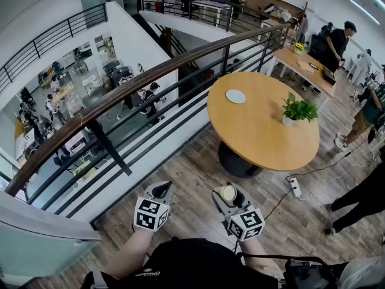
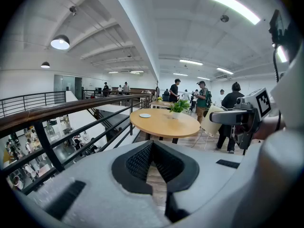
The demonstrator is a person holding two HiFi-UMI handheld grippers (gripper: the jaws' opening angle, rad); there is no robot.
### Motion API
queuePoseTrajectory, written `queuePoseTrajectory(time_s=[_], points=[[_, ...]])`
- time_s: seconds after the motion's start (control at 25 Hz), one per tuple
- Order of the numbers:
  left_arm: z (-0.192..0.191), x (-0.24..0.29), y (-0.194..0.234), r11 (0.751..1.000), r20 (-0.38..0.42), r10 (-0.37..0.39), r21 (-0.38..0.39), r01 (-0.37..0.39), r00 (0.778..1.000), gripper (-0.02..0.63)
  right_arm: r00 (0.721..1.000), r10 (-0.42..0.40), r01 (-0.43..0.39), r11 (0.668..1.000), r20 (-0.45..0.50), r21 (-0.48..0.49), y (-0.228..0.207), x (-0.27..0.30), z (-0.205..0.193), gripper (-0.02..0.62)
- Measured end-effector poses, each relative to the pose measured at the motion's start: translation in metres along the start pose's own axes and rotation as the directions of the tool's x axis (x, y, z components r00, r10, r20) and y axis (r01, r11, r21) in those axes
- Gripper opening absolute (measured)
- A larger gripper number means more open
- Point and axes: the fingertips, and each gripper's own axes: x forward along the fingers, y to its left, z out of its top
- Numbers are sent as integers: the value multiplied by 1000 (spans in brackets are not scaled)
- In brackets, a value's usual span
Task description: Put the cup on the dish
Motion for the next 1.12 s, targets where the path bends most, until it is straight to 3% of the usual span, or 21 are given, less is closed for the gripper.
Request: queuePoseTrajectory(time_s=[0.52, 1.12], points=[[-3, 4, -13, 1000, -6, -2, 4, 2, 1000, 9, 1000, 2, -2, 1000, 11, 15, -7, -9, -4, 255], [4, 32, -46, 1000, -31, 6, 0, -6, 999, 9, 999, 35, -35, 999, 24, 19, -44, -30, -5, 255]])
